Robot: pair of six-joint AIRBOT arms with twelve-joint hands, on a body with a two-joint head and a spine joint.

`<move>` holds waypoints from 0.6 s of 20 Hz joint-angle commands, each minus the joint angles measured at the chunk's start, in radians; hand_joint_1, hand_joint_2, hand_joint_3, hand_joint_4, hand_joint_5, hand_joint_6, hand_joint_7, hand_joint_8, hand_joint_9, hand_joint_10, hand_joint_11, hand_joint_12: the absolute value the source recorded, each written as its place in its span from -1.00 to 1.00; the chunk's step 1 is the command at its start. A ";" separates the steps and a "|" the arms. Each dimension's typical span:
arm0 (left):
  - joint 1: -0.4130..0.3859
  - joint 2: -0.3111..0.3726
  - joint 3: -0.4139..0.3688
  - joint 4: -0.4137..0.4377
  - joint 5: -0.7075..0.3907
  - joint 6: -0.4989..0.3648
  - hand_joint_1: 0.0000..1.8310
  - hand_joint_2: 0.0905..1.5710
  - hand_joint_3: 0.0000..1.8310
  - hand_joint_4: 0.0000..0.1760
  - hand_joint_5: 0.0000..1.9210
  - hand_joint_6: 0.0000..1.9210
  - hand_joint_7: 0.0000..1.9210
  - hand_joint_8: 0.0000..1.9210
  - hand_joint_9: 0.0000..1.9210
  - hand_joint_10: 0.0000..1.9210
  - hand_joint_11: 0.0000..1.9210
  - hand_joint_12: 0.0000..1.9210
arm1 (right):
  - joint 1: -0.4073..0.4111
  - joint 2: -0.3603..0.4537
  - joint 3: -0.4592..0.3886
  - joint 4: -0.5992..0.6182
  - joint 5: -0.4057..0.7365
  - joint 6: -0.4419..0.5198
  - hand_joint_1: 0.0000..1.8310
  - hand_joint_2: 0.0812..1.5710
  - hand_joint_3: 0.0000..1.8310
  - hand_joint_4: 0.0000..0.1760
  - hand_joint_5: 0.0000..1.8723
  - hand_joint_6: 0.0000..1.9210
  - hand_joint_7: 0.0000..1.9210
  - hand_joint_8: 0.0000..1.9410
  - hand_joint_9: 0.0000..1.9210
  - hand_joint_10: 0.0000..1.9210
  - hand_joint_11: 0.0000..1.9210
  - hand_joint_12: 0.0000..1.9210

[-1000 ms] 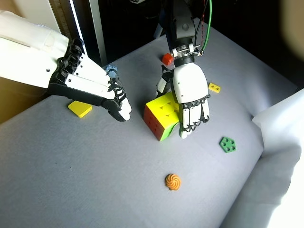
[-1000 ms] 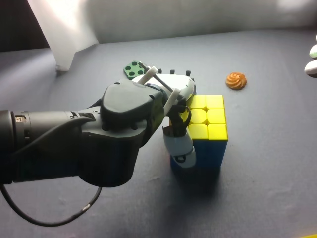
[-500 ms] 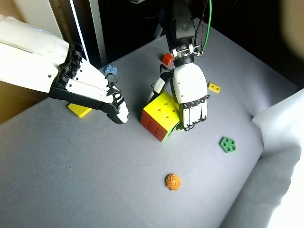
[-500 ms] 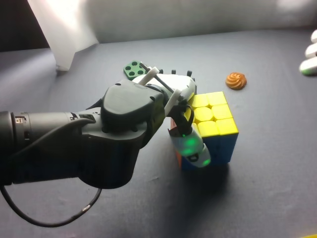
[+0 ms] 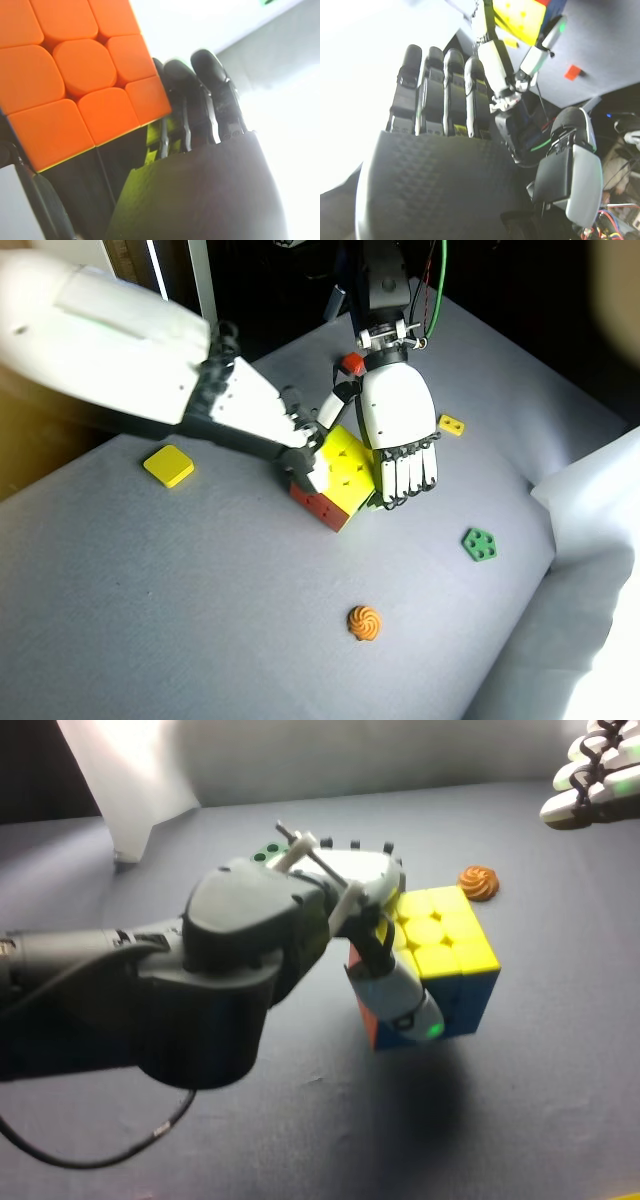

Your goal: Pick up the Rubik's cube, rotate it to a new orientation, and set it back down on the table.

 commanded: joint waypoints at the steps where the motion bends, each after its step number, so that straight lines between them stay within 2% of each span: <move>1: -0.025 0.005 -0.003 0.081 -0.008 -0.007 0.16 0.44 -1.00 -1.00 -0.08 0.25 -0.54 0.99 -0.77 1.00 -0.93 1.00 | 0.006 -0.003 -0.003 0.035 -0.072 0.012 -0.84 0.20 -0.99 -1.00 -0.62 -1.00 -0.65 -1.00 -0.70 -1.00 -1.00 -0.31; 2: -0.034 0.008 -0.005 0.081 -0.004 -0.007 0.16 0.48 -0.99 -1.00 -0.14 0.35 -0.55 1.00 -0.79 1.00 -0.97 1.00 | 0.000 -0.008 -0.003 0.035 -0.072 0.021 -0.81 0.19 -1.00 -1.00 -0.59 -1.00 -0.63 -1.00 -0.68 -1.00 -1.00 -0.27; 4: -0.048 0.014 -0.010 0.081 0.000 -0.010 0.15 0.51 -0.98 -1.00 -0.17 0.40 -0.53 1.00 -0.76 1.00 -0.93 1.00 | -0.017 -0.019 -0.003 0.035 -0.073 0.025 -0.81 0.17 -1.00 -1.00 -0.61 -1.00 -0.65 -1.00 -0.70 -1.00 -1.00 -0.30; 7: -0.067 0.023 -0.023 0.075 0.000 -0.010 0.15 0.46 -1.00 -1.00 -0.10 0.28 -0.47 1.00 -0.74 1.00 -0.94 1.00 | -0.041 -0.034 -0.002 0.035 -0.087 0.024 -0.79 0.17 -1.00 -1.00 -0.62 -1.00 -0.66 -1.00 -0.71 -1.00 -1.00 -0.36; 8: -0.075 0.029 -0.032 0.071 0.002 -0.010 0.24 0.54 -0.98 -1.00 -0.13 0.34 -0.40 0.73 -0.72 0.98 -0.91 1.00 | -0.050 -0.044 -0.002 0.035 -0.097 0.022 -0.78 0.18 -1.00 -1.00 -0.61 -1.00 -0.65 -1.00 -0.69 -1.00 -1.00 -0.34; 9: -0.079 0.033 -0.039 0.067 0.004 -0.010 0.21 0.51 -0.99 -1.00 -0.16 0.38 -0.45 0.88 -0.71 1.00 -0.88 1.00 | -0.052 -0.050 -0.002 0.035 -0.098 0.021 -0.78 0.18 -1.00 -1.00 -0.61 -1.00 -0.64 -1.00 -0.69 -1.00 -1.00 -0.36; 10: -0.083 0.037 -0.045 0.062 0.005 -0.010 0.20 0.64 -0.98 -1.00 -0.27 0.59 -0.47 0.80 -0.76 1.00 -0.89 1.00 | -0.052 -0.056 -0.003 0.035 -0.098 0.020 -0.79 0.18 -1.00 -1.00 -0.64 -1.00 -0.67 -1.00 -0.71 -1.00 -1.00 -0.36; 11: -0.087 0.039 -0.050 0.060 0.009 -0.010 0.35 0.65 -0.98 -1.00 -0.37 0.88 -0.41 0.76 -0.79 1.00 -0.92 1.00 | -0.052 -0.060 -0.003 0.035 -0.099 0.020 -0.79 0.17 -1.00 -1.00 -0.65 -1.00 -0.68 -1.00 -0.72 -1.00 -1.00 -0.36; 12: -0.092 0.042 -0.055 0.055 0.014 -0.010 0.25 0.66 -0.97 -1.00 -0.27 0.63 -0.49 0.81 -0.82 1.00 -0.94 1.00 | -0.052 -0.062 -0.003 0.035 -0.099 0.020 -0.80 0.17 -1.00 -1.00 -0.63 -1.00 -0.67 -1.00 -0.70 -1.00 -1.00 -0.34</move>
